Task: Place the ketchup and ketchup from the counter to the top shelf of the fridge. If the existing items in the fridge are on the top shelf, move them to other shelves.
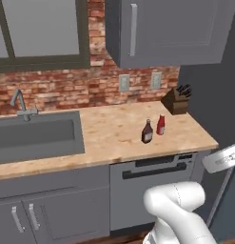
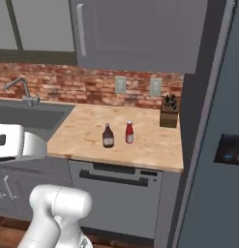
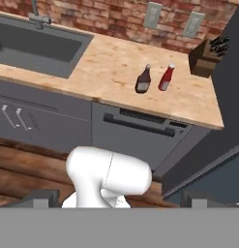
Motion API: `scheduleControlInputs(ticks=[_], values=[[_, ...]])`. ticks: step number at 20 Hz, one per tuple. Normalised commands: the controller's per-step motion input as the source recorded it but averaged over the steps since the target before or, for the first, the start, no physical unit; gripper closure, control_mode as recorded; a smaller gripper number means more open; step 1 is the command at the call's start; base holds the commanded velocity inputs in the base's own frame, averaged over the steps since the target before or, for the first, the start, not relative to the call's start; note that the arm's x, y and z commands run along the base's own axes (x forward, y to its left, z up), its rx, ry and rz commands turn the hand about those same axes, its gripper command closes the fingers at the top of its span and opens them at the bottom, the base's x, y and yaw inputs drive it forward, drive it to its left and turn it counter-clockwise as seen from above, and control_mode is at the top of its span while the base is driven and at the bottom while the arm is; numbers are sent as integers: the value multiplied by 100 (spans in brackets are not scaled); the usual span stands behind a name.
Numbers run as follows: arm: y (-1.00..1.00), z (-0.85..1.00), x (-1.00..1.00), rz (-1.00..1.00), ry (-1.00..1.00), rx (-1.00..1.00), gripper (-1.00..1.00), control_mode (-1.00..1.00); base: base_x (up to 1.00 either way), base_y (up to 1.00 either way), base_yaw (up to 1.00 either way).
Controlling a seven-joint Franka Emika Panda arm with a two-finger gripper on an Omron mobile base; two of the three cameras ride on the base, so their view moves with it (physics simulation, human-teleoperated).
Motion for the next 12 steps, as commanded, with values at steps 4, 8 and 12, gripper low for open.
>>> scheduleControlInputs(ticks=[4, 8, 12], values=[[0, 0, 0, 0, 0, 0, -100, 100, 92, 51, -7], [0, 0, 0, 0, 0, 0, -100, 100, 68, 22, -2], [0, 0, 0, 0, 0, 0, -100, 100, 24, 2, 0]])
